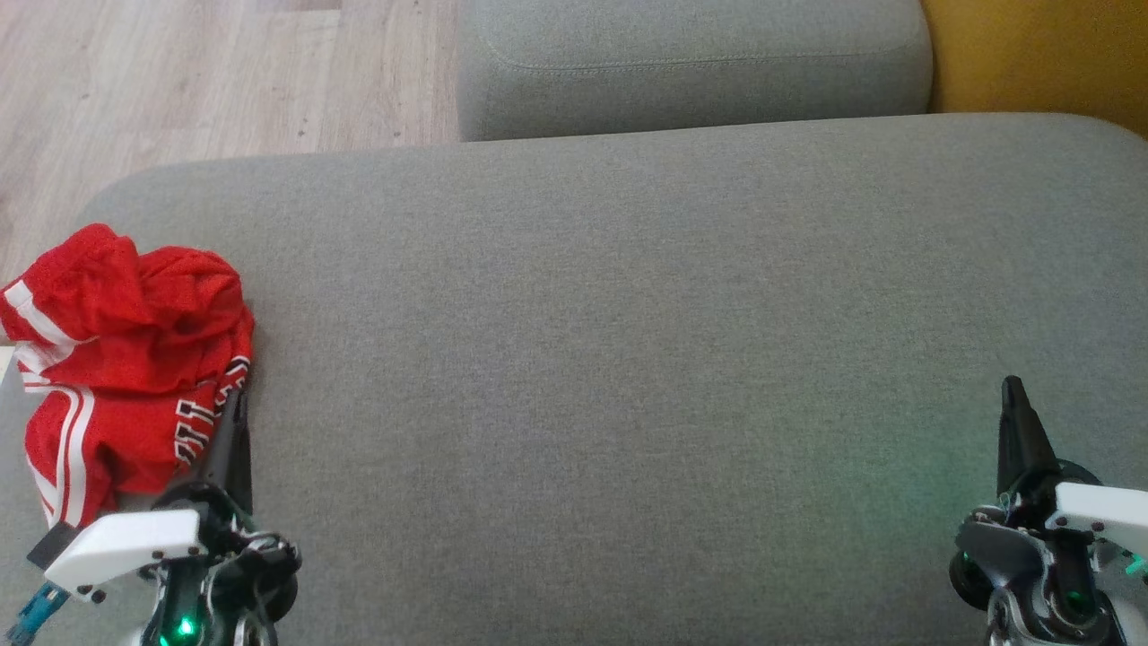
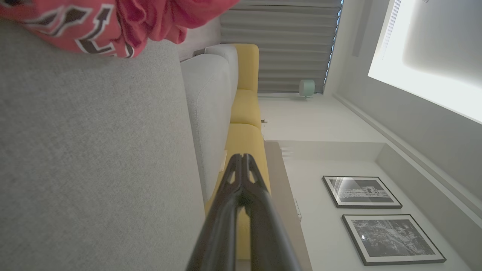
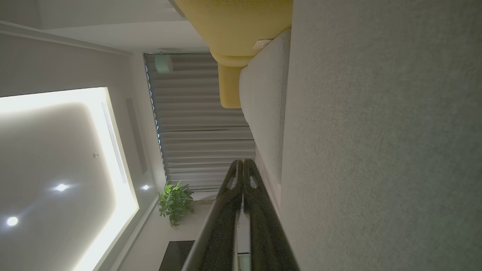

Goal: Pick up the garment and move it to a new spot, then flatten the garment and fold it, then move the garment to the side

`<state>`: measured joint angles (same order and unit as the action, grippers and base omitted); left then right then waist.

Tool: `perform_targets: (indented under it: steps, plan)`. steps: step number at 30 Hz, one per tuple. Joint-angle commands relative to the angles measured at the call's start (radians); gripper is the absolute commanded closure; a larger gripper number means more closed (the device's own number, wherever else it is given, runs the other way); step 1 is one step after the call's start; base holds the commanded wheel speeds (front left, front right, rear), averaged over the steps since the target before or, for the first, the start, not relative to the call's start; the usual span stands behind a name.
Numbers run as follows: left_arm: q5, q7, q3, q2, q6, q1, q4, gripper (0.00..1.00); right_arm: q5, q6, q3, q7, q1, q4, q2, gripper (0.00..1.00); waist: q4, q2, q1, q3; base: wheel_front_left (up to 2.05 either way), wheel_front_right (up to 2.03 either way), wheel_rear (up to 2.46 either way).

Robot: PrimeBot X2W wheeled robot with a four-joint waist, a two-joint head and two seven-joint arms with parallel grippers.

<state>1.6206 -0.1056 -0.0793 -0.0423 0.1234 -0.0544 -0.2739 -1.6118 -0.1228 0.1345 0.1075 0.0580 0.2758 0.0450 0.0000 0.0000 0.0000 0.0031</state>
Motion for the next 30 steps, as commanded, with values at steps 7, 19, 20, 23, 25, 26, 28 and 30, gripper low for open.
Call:
perform_targets:
  steps: [7,19,20,23,25,26,28,30]
  plan:
    - [0.001,0.002,0.004,0.008,-0.002,0.038,-0.061,0.0,0.0,0.0,-0.002,-0.001,-0.035,0.059,-0.007,0.0,0.0,0.0,0.0,0.0,0.0,0.0,0.0]
    - [-0.039,0.032,0.028,0.003,-0.001,0.054,-0.029,0.0,0.05,0.0,-0.028,-0.031,-0.046,0.043,-0.008,0.0,0.0,0.0,0.0,-0.002,0.0,0.0,0.0]
    - [-0.051,0.035,0.028,0.002,-0.001,0.054,-0.024,0.0,0.059,-0.001,-0.03,-0.034,-0.046,0.04,-0.008,0.0,0.0,0.0,0.0,-0.002,0.0,0.0,0.0]
    - [-0.104,0.044,0.027,0.002,-0.001,0.055,-0.008,0.0,0.102,-0.001,-0.033,-0.043,-0.046,0.027,-0.007,0.0,0.0,0.0,0.0,-0.003,0.0,0.0,0.0]
    - [-0.137,0.05,0.029,0.003,-0.001,0.055,0.004,0.0,0.134,-0.001,-0.037,-0.049,-0.046,0.017,-0.007,0.0,0.001,0.0,0.0,-0.003,0.0,0.0,0.0]
    - [-0.154,0.053,0.031,0.004,-0.001,0.055,0.011,0.0,0.151,-0.001,-0.04,-0.052,-0.047,0.012,-0.007,0.0,0.001,0.0,0.0,-0.003,0.0,0.0,0.0]
    - [-0.187,0.058,0.038,0.004,0.0,0.056,0.023,0.0,0.185,-0.001,-0.048,-0.058,-0.047,0.0,-0.007,0.0,0.001,0.0,0.0,-0.004,0.0,0.0,0.0]
    - [-0.225,0.064,0.044,0.003,0.0,0.057,0.035,0.0,0.22,-0.001,-0.053,-0.064,-0.047,-0.013,-0.007,0.0,0.002,0.0,0.0,-0.004,0.0,0.0,0.0]
